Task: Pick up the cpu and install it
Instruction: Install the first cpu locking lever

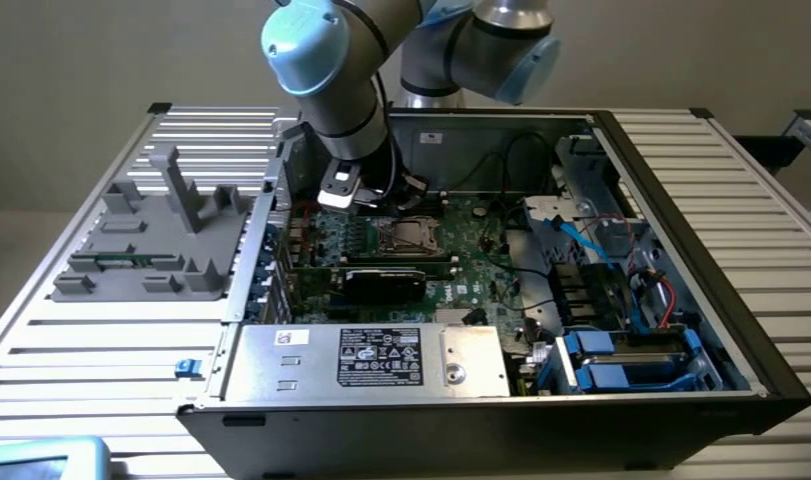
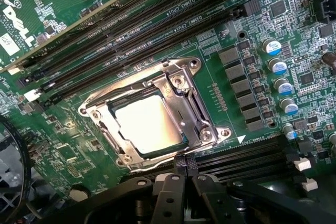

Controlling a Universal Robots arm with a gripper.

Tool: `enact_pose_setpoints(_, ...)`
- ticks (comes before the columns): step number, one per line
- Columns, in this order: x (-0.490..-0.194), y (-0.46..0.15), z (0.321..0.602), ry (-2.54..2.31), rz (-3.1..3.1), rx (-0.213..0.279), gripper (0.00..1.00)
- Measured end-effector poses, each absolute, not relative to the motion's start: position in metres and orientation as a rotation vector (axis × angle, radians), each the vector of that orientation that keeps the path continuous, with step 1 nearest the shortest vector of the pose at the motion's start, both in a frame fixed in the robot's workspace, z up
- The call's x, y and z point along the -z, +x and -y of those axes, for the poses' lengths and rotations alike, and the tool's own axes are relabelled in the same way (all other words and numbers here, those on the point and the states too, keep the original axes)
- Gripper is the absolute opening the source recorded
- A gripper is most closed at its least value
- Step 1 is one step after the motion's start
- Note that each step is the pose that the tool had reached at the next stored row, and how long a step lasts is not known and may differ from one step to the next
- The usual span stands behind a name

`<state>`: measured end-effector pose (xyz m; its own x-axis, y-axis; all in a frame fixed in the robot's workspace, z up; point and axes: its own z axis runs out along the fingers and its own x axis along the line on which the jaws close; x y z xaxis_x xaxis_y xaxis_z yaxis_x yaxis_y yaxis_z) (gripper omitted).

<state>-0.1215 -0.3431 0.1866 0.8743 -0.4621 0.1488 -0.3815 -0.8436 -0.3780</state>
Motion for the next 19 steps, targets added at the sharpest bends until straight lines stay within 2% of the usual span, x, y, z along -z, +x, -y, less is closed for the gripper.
enact_pose_setpoints(19,-0.187,-0.108,0.343,-2.705,-0.629,0.334,0.11)
